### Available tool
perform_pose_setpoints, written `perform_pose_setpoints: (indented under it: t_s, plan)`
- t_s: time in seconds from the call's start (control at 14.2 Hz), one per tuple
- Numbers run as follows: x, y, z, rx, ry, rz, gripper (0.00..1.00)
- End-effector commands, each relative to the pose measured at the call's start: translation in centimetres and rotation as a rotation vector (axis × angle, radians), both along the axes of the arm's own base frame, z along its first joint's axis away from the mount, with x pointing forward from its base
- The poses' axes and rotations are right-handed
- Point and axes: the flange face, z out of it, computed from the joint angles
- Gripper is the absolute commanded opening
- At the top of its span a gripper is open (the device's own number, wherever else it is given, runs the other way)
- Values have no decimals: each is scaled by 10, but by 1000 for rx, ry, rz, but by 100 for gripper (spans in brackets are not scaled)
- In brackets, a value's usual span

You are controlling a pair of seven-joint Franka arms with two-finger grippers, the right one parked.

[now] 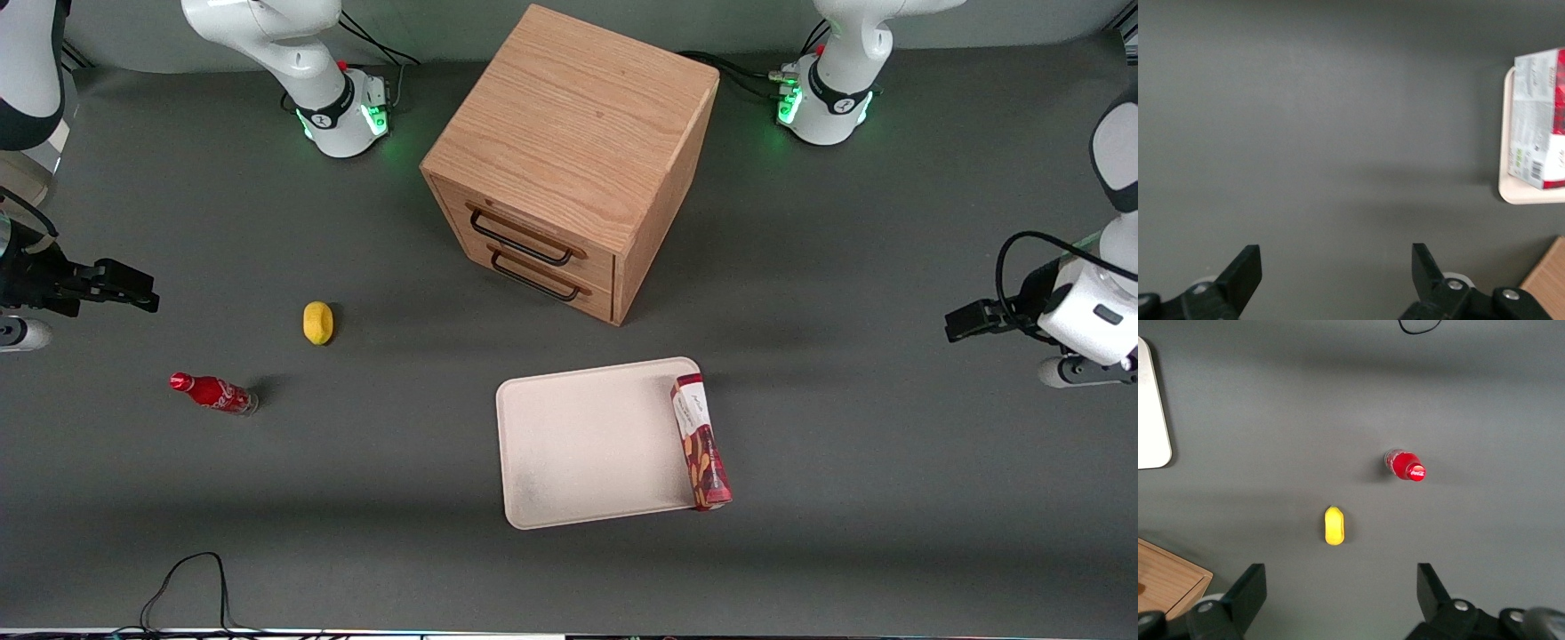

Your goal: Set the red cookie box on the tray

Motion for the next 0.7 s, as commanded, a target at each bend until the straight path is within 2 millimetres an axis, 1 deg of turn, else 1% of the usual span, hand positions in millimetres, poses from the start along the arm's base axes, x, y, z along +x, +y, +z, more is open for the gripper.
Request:
perform_pose_setpoints:
  t_s: [0.0, 0.14, 0.21, 0.28, 0.35, 0.49, 0.63]
  plan:
    - [-13, -18, 28, 10, 1, -4, 100]
    - [-17, -15, 39, 11, -17, 2, 100]
    - [-18, -11, 41, 25, -20, 6, 100]
    - [-20, -2, 41, 42, -8, 15, 100]
    - [-23, 1, 41, 47, 8, 21, 100]
    - [-33, 11, 49, 54, 18, 38, 100]
    - [-48, 1, 39, 61, 32, 21, 100]
